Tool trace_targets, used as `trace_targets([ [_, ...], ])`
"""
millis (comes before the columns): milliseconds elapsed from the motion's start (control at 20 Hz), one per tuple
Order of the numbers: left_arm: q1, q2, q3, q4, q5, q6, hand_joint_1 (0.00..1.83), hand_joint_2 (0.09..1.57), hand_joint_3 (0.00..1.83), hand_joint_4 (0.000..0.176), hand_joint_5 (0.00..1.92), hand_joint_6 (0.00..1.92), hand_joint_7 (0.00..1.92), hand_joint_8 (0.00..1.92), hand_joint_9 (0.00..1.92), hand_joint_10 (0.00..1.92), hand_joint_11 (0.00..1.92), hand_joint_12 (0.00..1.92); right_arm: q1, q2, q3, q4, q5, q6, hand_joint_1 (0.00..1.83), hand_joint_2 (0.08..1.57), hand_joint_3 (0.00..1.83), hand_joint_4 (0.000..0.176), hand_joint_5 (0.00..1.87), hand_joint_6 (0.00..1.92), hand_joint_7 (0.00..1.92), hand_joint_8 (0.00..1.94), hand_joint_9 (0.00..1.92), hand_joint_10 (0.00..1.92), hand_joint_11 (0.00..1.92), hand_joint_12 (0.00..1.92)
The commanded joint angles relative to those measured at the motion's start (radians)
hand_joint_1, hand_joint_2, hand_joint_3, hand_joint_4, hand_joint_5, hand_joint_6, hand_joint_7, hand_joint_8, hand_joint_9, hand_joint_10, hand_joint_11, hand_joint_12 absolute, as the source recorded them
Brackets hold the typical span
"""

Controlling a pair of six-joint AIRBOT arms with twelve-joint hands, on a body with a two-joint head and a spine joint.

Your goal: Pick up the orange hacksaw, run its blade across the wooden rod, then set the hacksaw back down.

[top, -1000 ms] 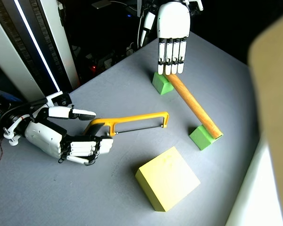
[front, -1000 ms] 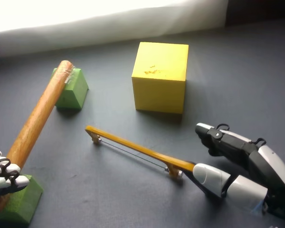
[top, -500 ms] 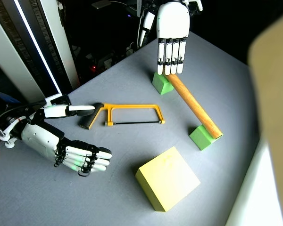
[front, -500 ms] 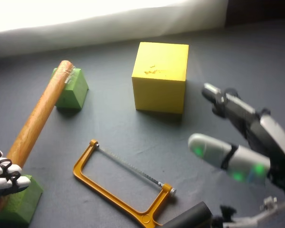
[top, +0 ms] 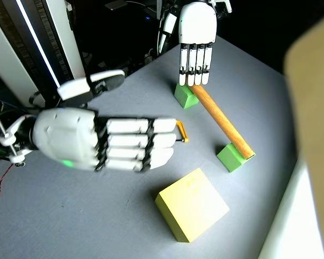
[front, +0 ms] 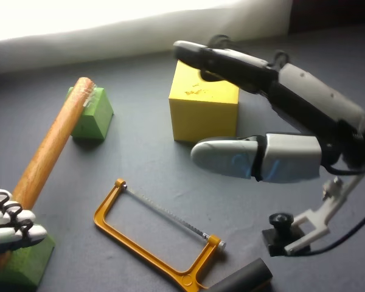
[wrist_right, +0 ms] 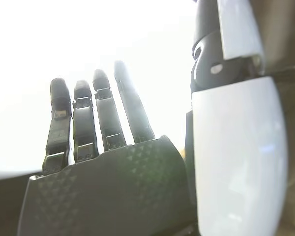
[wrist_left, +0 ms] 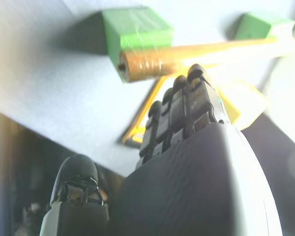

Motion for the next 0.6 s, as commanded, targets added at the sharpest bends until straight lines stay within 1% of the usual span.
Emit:
trace_targets([
  [0,-0.013,0.0,0.012,-0.015,-0.068,0.008,0.14,1.25,0.0,0.0,0.06,0.0,0.1,0.01,0.11,0.02,0.05,0.03,0.036,0.009,0.018,-0.092,0.068,0.04,0.66,1.01,0.01,0.0,0.3,0.01,0.35,0.01,0.35,0.04,0.01,1.15],
  [50,-0.014,-0.003,0.021,-0.015,-0.097,0.01,0.2,1.23,0.0,0.0,0.13,0.02,0.21,0.03,0.23,0.0,0.04,0.53,0.061,0.013,0.037,-0.171,0.055,0.074,0.65,1.03,0.0,0.0,0.34,0.01,0.42,0.01,0.48,0.06,0.09,1.24],
  [100,-0.019,-0.007,0.032,-0.015,-0.124,0.013,0.24,1.25,0.0,0.0,0.25,0.02,0.38,0.03,0.4,0.03,0.07,0.9,0.098,0.021,0.06,-0.277,0.044,0.126,0.65,1.04,0.0,0.0,0.45,0.02,0.55,0.02,0.62,0.11,0.24,1.31],
  [150,-0.023,-0.01,0.041,-0.015,-0.141,0.014,0.28,1.26,0.0,0.0,0.32,0.01,0.48,0.03,0.5,0.05,0.1,1.07,0.115,0.026,0.07,-0.328,0.044,0.147,0.65,1.04,0.0,0.0,0.55,0.01,0.66,0.02,0.68,0.21,0.31,1.39],
  [200,-0.028,-0.018,0.061,-0.015,-0.194,0.021,0.38,1.28,0.0,0.0,0.49,0.03,0.64,0.04,0.66,0.11,0.22,1.17,0.138,0.036,0.078,-0.39,0.046,0.142,0.63,1.05,0.0,0.0,0.7,0.02,0.79,0.07,0.65,0.64,0.4,1.54],
  [250,-0.032,-0.023,0.078,-0.015,-0.238,0.03,0.45,1.3,0.0,0.0,0.67,0.03,0.77,0.04,0.79,0.2,0.35,1.25,0.153,0.041,0.087,-0.44,0.05,0.157,0.64,1.07,0.0,0.0,0.81,0.19,0.85,0.38,0.67,1.07,0.47,1.74],
  [300,-0.036,-0.027,0.095,-0.015,-0.288,0.04,0.54,1.29,0.0,0.0,0.8,0.03,0.86,0.04,0.84,0.31,0.44,1.26,0.165,0.047,0.089,-0.47,0.052,0.162,0.66,1.07,0.0,0.0,0.77,0.61,0.79,0.79,0.68,1.32,0.51,1.85],
  [350,-0.045,-0.038,0.123,-0.015,-0.368,0.047,0.8,1.27,0.0,0.122,0.72,1.11,0.94,0.11,0.79,0.65,0.46,1.4,0.172,0.055,0.091,-0.492,0.058,0.169,0.71,1.07,0.0,0.0,0.75,1.03,0.8,1.23,0.76,1.52,0.67,1.91],
  [400,-0.05,-0.045,0.139,-0.016,-0.407,0.047,0.84,1.28,0.0,0.146,0.68,1.39,0.86,0.47,0.74,0.92,0.49,1.46,0.171,0.06,0.091,-0.497,0.065,0.169,0.74,1.07,0.0,0.0,0.67,1.32,0.78,1.47,0.81,1.63,0.78,1.92],
  [450,-0.056,-0.052,0.155,-0.016,-0.443,0.048,0.88,1.26,0.0,0.146,0.71,1.4,0.75,0.95,0.67,1.23,0.53,1.55,0.169,0.062,0.091,-0.501,0.067,0.174,0.74,1.08,0.0,0.0,0.69,1.64,0.81,1.76,0.86,1.86,0.91,1.92],
  [500,-0.061,-0.063,0.181,-0.029,-0.503,0.053,0.89,1.26,0.0,0.147,0.72,1.42,0.73,1.26,0.67,1.44,0.56,1.67,0.167,0.063,0.091,-0.502,0.073,0.168,0.76,1.08,0.0,0.0,0.76,1.87,0.87,1.9,0.98,1.91,1.04,1.92],
  [550,-0.063,-0.07,0.196,-0.041,-0.534,0.053,0.89,1.27,0.0,0.124,0.7,1.46,0.74,1.46,0.66,1.64,0.56,1.86,0.166,0.062,0.092,-0.508,0.077,0.15,0.81,1.08,0.0,0.0,0.89,1.91,0.95,1.93,1.1,1.92,1.17,1.92],
])
